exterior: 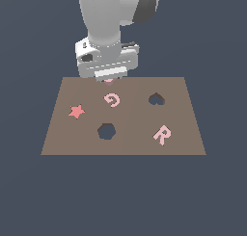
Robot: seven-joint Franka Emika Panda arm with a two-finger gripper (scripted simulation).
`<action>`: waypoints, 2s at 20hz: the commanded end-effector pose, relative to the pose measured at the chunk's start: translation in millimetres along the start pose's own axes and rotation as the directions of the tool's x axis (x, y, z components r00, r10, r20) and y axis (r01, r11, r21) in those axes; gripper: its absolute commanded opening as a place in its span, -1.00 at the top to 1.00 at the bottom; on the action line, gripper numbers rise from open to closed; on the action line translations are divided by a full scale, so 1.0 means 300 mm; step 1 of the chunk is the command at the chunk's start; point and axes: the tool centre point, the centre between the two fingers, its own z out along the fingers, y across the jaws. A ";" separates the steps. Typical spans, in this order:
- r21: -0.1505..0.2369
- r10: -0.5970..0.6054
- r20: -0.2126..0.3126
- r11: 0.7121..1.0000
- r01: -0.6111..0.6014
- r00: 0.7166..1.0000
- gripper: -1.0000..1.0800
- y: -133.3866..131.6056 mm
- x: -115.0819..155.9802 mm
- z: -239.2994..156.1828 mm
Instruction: Insert a designated object into the corresponding slot on a board.
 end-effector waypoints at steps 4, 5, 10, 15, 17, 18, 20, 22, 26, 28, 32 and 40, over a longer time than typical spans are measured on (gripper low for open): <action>0.000 0.166 -0.001 0.986 -0.166 0.986 1.00 -0.096 0.018 -0.003; 0.000 0.195 -0.001 0.981 -0.195 0.981 1.00 -0.112 0.023 -0.003; 0.000 0.337 -0.001 0.941 -0.337 0.941 1.00 -0.194 0.057 -0.005; 0.001 0.473 -0.001 0.881 -0.473 0.881 1.00 -0.271 0.103 -0.008; 0.001 0.526 -0.001 0.851 -0.526 0.851 1.00 -0.300 0.125 -0.009; 0.001 0.552 -0.001 0.834 -0.552 0.834 1.00 -0.314 0.137 -0.009; 0.001 0.602 -0.001 0.799 -0.602 0.799 1.00 -0.341 0.163 -0.010; 0.001 0.651 -0.001 0.759 -0.651 0.759 1.00 -0.367 0.190 -0.011; 0.001 0.735 0.000 0.679 -0.735 0.679 1.00 -0.409 0.247 -0.013; 0.001 0.769 0.000 0.639 -0.769 0.639 1.00 -0.426 0.274 -0.013; 0.001 0.826 0.000 0.564 -0.826 0.564 1.00 -0.451 0.325 -0.015; 0.001 0.894 0.000 0.448 -0.894 0.448 1.00 -0.476 0.402 -0.016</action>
